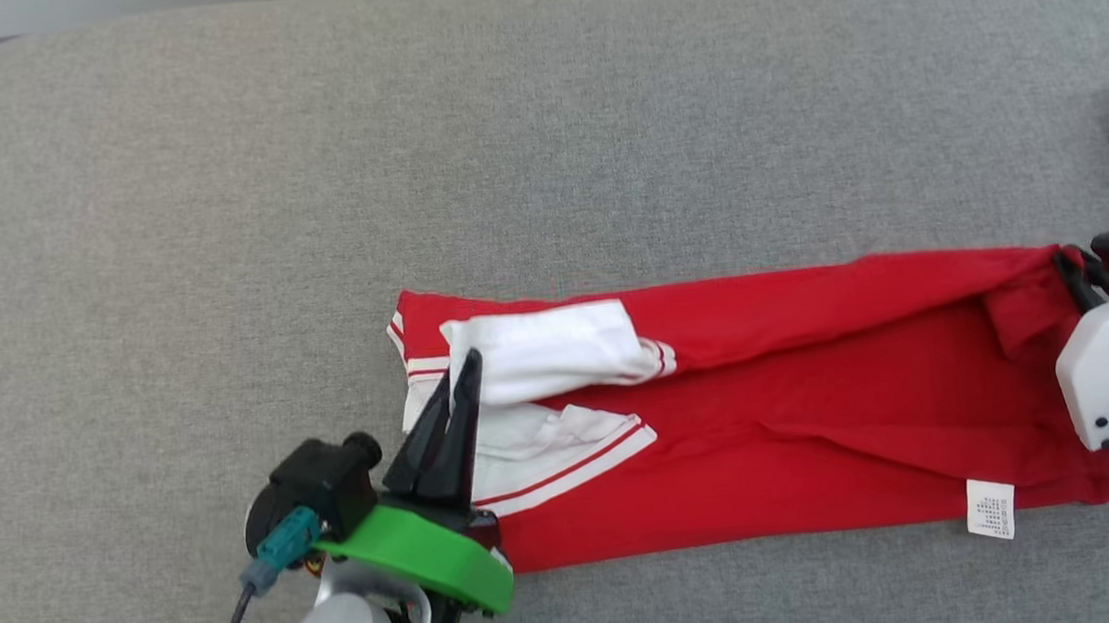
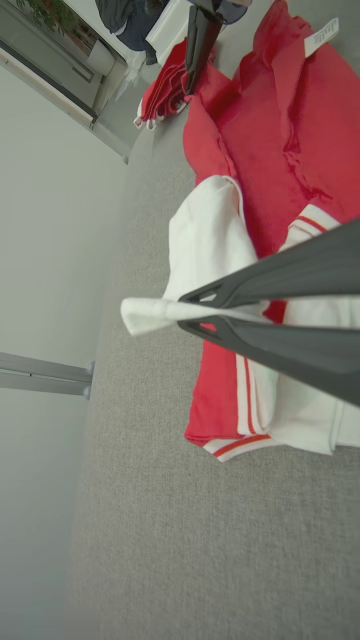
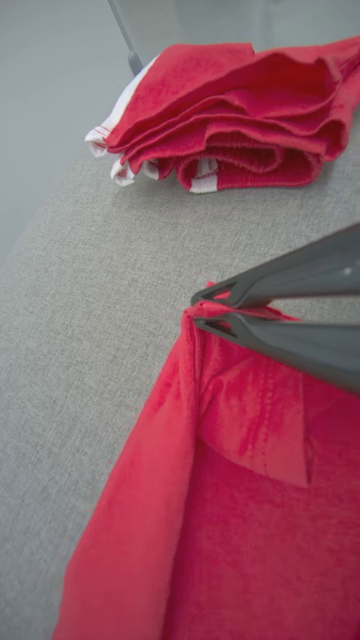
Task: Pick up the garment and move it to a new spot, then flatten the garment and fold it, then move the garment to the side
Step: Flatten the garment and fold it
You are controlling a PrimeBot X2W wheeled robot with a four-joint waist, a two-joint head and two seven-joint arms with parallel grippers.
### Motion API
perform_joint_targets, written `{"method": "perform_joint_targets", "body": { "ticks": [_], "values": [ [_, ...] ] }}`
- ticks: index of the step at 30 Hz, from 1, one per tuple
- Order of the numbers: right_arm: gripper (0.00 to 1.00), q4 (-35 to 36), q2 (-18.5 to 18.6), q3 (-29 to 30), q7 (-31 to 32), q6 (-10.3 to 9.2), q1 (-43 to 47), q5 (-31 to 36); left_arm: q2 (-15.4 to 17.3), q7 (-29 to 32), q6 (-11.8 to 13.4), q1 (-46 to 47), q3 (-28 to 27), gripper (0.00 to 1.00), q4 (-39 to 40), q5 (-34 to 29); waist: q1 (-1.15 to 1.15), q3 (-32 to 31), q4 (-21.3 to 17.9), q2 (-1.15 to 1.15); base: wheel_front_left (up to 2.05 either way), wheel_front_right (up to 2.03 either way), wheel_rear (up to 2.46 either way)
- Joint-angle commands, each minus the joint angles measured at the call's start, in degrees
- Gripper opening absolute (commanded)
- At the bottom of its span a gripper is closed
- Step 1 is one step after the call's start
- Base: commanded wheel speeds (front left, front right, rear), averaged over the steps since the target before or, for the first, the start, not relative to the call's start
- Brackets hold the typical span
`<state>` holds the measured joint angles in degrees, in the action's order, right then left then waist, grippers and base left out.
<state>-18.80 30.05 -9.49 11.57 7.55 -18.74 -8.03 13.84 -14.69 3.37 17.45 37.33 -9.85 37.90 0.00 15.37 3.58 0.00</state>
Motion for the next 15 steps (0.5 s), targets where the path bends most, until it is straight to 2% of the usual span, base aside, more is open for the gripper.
{"method": "perform_joint_targets", "body": {
  "ticks": [1,7,8,9,10,11,12,13,15],
  "values": [
    [0.00,0.7,0.1,0.4,0.7,-0.14,1.4,0.3,0.4,0.0,0.5,-1.5,0.1,0.00,0.2,0.3,0.00,-1.1,0.4,0.00,0.00,0.00,0.00],
    [0.00,4.3,0.2,1.4,4.5,-0.14,6.2,-0.2,0.2,0.4,1.2,-4.6,0.6,0.00,0.0,1.6,0.00,-2.2,0.8,0.00,0.00,0.00,0.00],
    [0.96,5.0,0.0,1.5,5.3,-0.14,7.1,-0.9,0.1,0.5,1.3,-4.9,0.7,0.00,-0.3,1.6,0.00,-2.4,0.8,0.00,0.00,0.00,0.00],
    [1.00,5.5,-0.1,1.9,6.0,-0.14,7.5,-1.1,0.2,0.8,1.3,-5.0,1.0,0.27,-0.6,1.5,0.00,-2.5,0.8,0.00,0.00,0.00,0.00],
    [1.00,6.3,-0.1,2.0,6.6,-0.14,8.1,-1.4,-0.1,1.0,1.2,-5.4,1.2,0.47,-0.9,1.9,0.00,-2.6,0.8,0.00,0.00,0.00,0.00],
    [1.00,6.7,-0.2,2.3,7.0,-0.14,8.6,-1.6,-0.2,1.0,1.1,-5.7,1.3,0.66,-1.0,2.0,0.00,-2.6,0.7,0.00,0.00,0.00,0.00],
    [1.00,7.4,-0.2,2.5,7.4,-0.14,9.2,-1.8,-0.1,1.2,1.3,-6.0,1.4,0.76,-1.3,2.1,0.00,-2.7,0.7,0.00,0.00,0.00,0.00],
    [1.00,7.8,-0.4,3.0,7.6,-0.14,9.6,-1.9,0.0,1.3,1.6,-6.2,1.4,1.00,-1.7,2.1,0.00,-2.8,0.7,0.00,0.00,0.00,0.00],
    [1.00,8.9,-0.8,4.1,7.8,-0.14,10.4,-2.0,0.4,1.2,1.9,-6.7,1.3,1.00,-2.4,2.2,0.00,-3.0,0.6,0.00,0.00,0.00,0.00]
  ]
}}
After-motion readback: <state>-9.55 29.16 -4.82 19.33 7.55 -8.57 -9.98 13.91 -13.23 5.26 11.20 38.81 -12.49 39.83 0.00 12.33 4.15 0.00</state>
